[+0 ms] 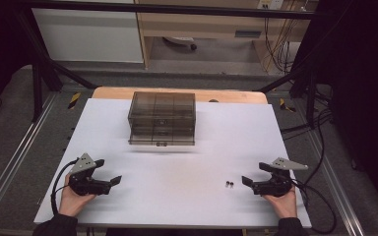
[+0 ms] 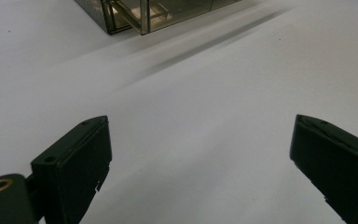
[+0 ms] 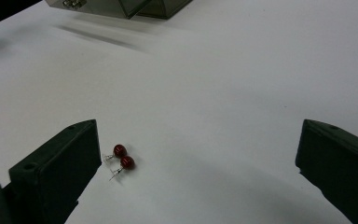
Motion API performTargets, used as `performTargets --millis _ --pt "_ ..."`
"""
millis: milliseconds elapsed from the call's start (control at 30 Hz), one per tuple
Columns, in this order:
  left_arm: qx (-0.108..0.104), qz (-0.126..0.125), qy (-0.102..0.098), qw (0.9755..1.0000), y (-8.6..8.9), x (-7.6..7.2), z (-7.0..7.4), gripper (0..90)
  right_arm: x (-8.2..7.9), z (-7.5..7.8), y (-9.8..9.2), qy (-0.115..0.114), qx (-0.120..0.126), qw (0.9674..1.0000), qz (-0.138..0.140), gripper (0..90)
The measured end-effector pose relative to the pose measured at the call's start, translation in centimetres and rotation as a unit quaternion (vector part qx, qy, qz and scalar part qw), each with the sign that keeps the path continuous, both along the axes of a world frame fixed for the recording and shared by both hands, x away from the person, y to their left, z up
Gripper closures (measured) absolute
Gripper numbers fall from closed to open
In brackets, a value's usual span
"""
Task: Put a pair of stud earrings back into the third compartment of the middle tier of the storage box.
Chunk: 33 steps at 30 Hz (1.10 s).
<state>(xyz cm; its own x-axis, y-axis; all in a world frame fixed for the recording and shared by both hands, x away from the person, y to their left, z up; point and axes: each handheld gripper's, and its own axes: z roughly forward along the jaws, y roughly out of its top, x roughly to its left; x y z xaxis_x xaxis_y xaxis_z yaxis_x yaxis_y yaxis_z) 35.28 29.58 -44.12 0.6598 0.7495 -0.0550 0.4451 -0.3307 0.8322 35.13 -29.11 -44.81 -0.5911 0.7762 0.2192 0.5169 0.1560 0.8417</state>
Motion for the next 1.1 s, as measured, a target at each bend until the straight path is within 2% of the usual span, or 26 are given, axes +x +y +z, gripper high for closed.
performTargets --millis 567,767,967,1100 --pt "0.005 0.008 -0.006 0.9999 0.2 0.0 -0.2 5.2 -0.2 -0.1 0.5 0.012 -0.019 0.9997 -0.003 0.8" --pt "0.004 0.011 -0.006 0.9999 0.2 0.0 -0.2 5.3 -0.5 0.2 1.3 0.01 -0.032 0.9994 0.004 1.3" --pt "0.003 0.013 -0.007 0.9999 0.3 -0.1 -0.2 5.3 -0.9 0.1 2.7 0.026 -0.039 0.9989 0.008 3.0" --pt "0.002 0.014 -0.006 0.9999 0.3 -0.1 -0.3 5.3 -1.0 -0.1 3.5 0.035 -0.054 0.9979 0.01 5.4"
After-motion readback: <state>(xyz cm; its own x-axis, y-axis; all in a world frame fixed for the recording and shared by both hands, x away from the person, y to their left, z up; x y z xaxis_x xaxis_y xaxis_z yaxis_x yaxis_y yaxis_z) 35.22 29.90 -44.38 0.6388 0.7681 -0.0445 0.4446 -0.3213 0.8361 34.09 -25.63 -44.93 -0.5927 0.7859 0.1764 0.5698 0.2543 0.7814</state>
